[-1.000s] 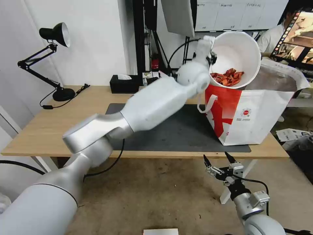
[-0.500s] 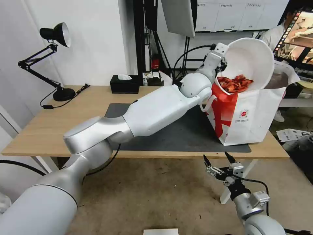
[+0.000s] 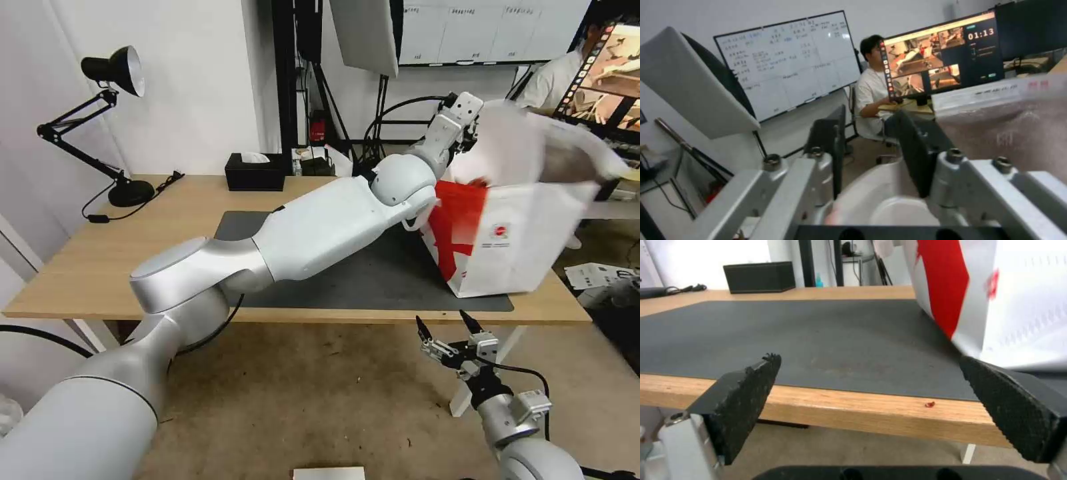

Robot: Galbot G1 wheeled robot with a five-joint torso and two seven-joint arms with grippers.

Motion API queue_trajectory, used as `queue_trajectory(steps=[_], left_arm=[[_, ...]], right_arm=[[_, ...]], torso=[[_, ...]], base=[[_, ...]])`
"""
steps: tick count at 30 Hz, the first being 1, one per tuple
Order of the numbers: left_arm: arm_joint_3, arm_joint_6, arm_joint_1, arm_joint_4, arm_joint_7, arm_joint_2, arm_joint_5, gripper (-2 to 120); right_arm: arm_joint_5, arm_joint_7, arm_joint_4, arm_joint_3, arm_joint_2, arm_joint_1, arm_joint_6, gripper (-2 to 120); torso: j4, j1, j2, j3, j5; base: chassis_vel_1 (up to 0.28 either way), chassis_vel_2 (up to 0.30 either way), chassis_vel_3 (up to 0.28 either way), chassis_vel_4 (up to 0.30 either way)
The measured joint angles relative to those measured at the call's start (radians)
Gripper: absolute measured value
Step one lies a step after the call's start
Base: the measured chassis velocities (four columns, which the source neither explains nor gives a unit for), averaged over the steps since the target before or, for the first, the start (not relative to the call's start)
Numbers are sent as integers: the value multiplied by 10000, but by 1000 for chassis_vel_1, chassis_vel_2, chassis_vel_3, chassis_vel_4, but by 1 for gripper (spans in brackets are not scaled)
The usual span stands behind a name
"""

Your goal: Pick up the trash from the table and place it into the takeout bag.

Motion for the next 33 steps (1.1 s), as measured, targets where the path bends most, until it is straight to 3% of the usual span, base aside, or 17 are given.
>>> queue_trajectory(steps=[2,4,7,8,12,15,16,19,20,22,23,25,26,28,29,32,33], left_arm=[[-41,7,2,-32,-37,1,-104,51],[-58,10,7,-40,-61,3,-121,54],[-143,226,109,-346,-399,175,-440,71],[-143,226,109,-346,-399,175,-440,71],[-105,597,364,-1043,-765,843,-737,84],[-221,895,1009,-2333,-1333,2076,-1207,97],[-221,895,1009,-2333,-1333,2076,-1207,97],[-756,1013,2197,-4051,-1825,3615,-1436,100],[-756,1013,2197,-4051,-1825,3615,-1436,100],[-1315,1003,3134,-5007,-1880,4536,-1433,100],[-1315,1003,3134,-5007,-1880,4536,-1433,100],[-2707,947,4815,-6430,-1700,6086,-1050,100],[-2707,947,4815,-6430,-1700,6086,-1050,100],[-4193,921,6610,-7473,-1212,7219,-606,100],[-4193,921,6610,-7473,-1212,7219,-606,100],[-6284,924,9167,-8474,-755,8043,-66,100],[-6284,924,9167,-8474,-755,8043,-66,100]], right_arm=[[0,0,0,0,0,0,0,100],[0,0,0,0,0,0,0,100],[0,0,0,0,0,0,0,100],[0,0,0,0,0,0,0,100],[0,0,-1,0,0,0,0,100],[0,0,-1,-1,0,0,0,100],[0,0,-1,-1,0,0,0,100],[0,3,-1,-1,1,0,1,100],[0,3,-1,-1,1,0,1,100],[0,-1,-1,-1,0,-1,0,100],[0,-1,-1,-1,0,-1,0,100],[0,2,-1,0,1,0,1,100],[0,2,-1,0,1,0,1,100],[0,3,-1,0,1,0,2,100],[0,3,-1,0,1,0,2,100],[0,1,-1,-1,0,0,2,100],[0,1,-1,-1,0,0,2,100]], torso=[[0,0,0,0,0],[0,0,0,0,0],[-1,0,1,0,0],[-1,0,1,0,0],[-3,0,0,-1,-2],[3,1,0,1,-5],[3,1,0,1,-5],[-1,-1,0,-1,-5],[-1,-1,0,-1,-5],[4,0,1,0,-7],[4,0,1,0,-7],[0,0,2,-1,-6],[0,0,2,-1,-6],[5,-1,2,-1,-9],[5,-1,2,-1,-9],[4,-1,2,-1,-8],[4,-1,2,-1,-8]], base=[[0,0,0,0],[0,0,0,0],[0,0,0,0],[0,0,0,0],[0,0,0,0],[0,0,0,0],[0,0,0,0],[0,0,0,0],[0,0,0,0],[0,0,0,0],[0,0,0,0],[0,0,0,0],[0,0,0,0],[0,0,0,0],[0,0,0,0],[0,0,0,0],[0,0,0,0]])
